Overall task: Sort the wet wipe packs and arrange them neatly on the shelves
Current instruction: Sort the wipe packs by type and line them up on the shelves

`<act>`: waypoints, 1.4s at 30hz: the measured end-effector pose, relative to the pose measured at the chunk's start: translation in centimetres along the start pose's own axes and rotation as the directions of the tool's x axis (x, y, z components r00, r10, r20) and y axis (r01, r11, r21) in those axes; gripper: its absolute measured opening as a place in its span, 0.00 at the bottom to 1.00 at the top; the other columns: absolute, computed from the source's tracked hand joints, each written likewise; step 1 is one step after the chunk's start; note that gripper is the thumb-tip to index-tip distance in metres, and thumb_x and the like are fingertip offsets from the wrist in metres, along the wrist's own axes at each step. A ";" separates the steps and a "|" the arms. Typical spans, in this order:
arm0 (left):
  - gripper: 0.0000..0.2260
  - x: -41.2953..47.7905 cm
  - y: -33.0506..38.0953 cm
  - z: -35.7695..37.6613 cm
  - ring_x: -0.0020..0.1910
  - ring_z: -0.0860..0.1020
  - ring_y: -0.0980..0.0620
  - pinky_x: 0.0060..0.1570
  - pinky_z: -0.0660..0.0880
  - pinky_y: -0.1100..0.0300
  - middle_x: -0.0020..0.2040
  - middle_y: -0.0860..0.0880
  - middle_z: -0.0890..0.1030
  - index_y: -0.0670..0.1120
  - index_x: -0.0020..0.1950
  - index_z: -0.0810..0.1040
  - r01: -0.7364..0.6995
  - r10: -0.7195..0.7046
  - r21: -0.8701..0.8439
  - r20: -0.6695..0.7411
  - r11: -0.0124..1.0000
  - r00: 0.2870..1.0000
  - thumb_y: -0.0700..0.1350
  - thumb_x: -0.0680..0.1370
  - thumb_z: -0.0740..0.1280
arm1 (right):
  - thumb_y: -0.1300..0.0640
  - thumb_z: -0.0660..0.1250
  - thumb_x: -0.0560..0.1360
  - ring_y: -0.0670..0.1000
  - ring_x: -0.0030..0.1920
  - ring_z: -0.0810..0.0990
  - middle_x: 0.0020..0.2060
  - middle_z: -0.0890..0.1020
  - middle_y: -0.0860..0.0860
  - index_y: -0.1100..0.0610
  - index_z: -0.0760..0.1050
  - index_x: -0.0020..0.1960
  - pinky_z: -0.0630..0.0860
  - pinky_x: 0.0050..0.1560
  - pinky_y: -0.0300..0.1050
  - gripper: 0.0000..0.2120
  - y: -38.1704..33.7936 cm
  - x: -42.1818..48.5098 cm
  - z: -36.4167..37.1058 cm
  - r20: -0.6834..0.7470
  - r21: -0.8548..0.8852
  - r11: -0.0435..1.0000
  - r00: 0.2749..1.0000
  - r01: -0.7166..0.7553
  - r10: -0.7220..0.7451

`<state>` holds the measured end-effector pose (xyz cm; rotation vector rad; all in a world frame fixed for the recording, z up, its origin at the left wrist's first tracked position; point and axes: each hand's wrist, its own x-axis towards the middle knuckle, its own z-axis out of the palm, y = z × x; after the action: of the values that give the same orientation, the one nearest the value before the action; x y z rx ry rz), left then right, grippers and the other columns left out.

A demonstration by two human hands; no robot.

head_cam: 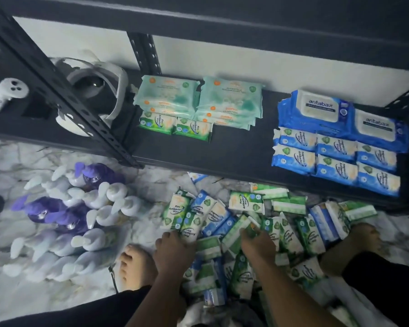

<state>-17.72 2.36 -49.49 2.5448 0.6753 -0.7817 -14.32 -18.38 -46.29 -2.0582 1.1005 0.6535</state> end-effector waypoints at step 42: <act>0.07 -10.9 5.8 -10.6 0.40 0.77 0.46 0.40 0.72 0.54 0.41 0.46 0.79 0.41 0.53 0.78 -0.161 0.042 -0.869 -0.161 0.468 0.986 0.44 0.80 0.71 | 0.65 0.69 0.75 0.63 0.45 0.84 0.50 0.85 0.64 0.61 0.77 0.62 0.79 0.47 0.58 0.15 -0.3 -10.7 -12.2 0.384 0.759 0.639 0.877 -0.122 -0.288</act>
<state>-18.04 -0.70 -33.51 1.6142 0.7005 -0.1146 -18.29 -22.43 -31.06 -1.0982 0.7717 0.4734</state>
